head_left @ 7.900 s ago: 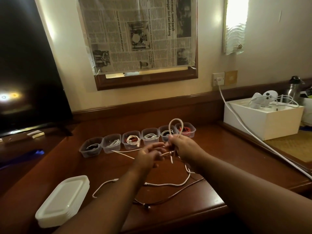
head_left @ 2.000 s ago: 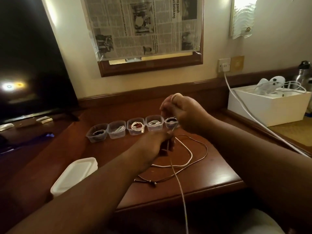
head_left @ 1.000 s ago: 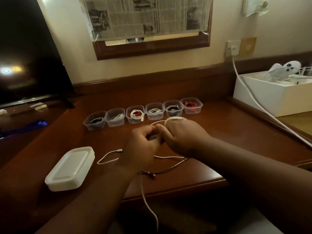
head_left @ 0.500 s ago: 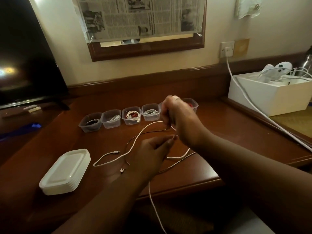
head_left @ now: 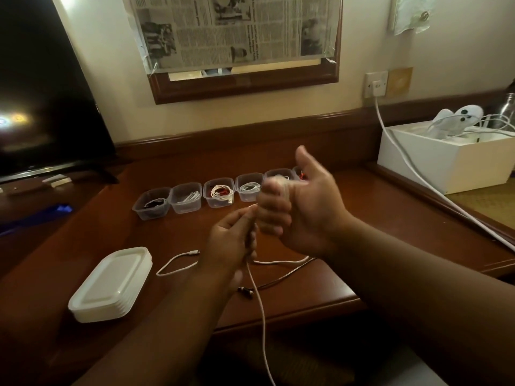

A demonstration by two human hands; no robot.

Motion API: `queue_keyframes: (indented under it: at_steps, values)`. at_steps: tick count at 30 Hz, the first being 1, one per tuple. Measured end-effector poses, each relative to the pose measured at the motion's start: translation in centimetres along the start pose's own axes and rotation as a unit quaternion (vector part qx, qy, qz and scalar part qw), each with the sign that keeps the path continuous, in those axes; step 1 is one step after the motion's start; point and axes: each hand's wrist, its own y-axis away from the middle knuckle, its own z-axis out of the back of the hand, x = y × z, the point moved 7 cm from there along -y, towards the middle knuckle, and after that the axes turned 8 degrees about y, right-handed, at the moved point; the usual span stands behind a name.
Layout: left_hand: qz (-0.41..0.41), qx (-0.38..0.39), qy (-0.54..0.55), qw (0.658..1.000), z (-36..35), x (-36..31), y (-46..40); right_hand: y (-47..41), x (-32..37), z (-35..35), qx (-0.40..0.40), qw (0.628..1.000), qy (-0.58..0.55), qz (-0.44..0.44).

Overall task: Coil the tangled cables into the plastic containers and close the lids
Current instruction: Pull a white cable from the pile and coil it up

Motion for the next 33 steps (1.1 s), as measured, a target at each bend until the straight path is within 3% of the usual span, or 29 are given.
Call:
queue_keyframes:
  at_steps: [1,3,4,5,6,8,9,10,11,12,14,15,17,23,25,28,29,31,32,33]
  values:
    - [0.001,0.015,-0.024,1.000,-0.4,0.3,0.4,-0.1,1.3,-0.1,-0.021,0.998,-0.009,0.051]
    - [-0.015,0.061,-0.104,0.993,-1.1,0.8,1.2,-0.1,3.0,0.4,-0.109,0.983,0.083,0.125]
    - [-0.031,0.081,-0.162,0.983,-1.5,0.7,1.4,-0.1,3.5,1.1,-0.162,0.961,0.176,0.139]
    - [-0.053,0.096,-0.222,0.969,-1.8,0.5,1.5,0.2,4.0,1.8,-0.214,0.913,0.311,0.155]
    - [-0.073,0.101,-0.263,0.957,-2.0,0.1,1.4,0.6,4.6,1.8,-0.247,0.815,0.489,0.188]
    - [-0.106,0.093,-0.296,0.945,-2.0,-1.2,1.0,0.5,3.4,1.2,-0.222,0.577,0.765,0.179]
    - [-0.124,0.085,-0.303,0.941,-1.7,-1.9,0.8,0.3,2.4,1.5,-0.195,0.523,0.818,0.142]
    - [-0.142,0.079,-0.307,0.938,-1.5,-2.7,0.7,0.2,1.5,2.0,-0.178,0.520,0.829,0.107]
    - [-0.154,0.076,-0.307,0.936,-1.3,-3.2,0.5,0.1,0.9,2.2,-0.172,0.547,0.817,0.068]
    - [-0.154,0.082,-0.291,0.941,-1.3,-3.5,0.5,0.0,0.4,2.5,-0.168,0.602,0.780,0.018]
    - [-0.132,0.110,-0.237,0.956,-1.5,-3.4,0.7,0.2,-0.6,3.0,-0.163,0.753,0.632,-0.088]
    - [-0.127,0.117,-0.219,0.960,-1.4,-3.2,0.8,0.4,-1.1,3.2,-0.151,0.804,0.557,-0.142]
    - [-0.117,0.111,-0.186,0.969,-1.0,-2.6,0.6,0.9,-1.5,3.3,-0.107,0.855,0.463,-0.207]
    - [-0.046,0.078,-0.025,0.996,-0.6,-1.8,-0.2,0.9,-2.2,1.6,0.026,0.957,0.183,-0.223]
    - [-0.016,0.059,0.030,0.998,-0.4,-1.5,-0.3,0.8,-1.7,0.6,0.055,0.983,0.060,-0.166]
    - [-0.004,0.035,-0.012,0.999,-0.6,-0.6,0.4,0.3,0.0,0.0,0.006,0.996,-0.089,-0.018]
    - [-0.010,0.042,-0.048,0.998,-0.9,-0.3,0.8,0.2,0.7,0.3,-0.034,0.994,-0.097,0.040]
    - [-0.036,0.069,-0.141,0.987,-1.5,0.0,1.4,0.0,1.9,1.8,-0.135,0.983,0.001,0.128]
    - [-0.057,0.080,-0.203,0.974,-1.7,-0.1,1.6,0.0,2.4,2.6,-0.184,0.965,0.107,0.154]
    - [-0.080,0.090,-0.262,0.958,-1.7,-0.4,1.6,0.3,2.9,3.1,-0.231,0.922,0.252,0.179]
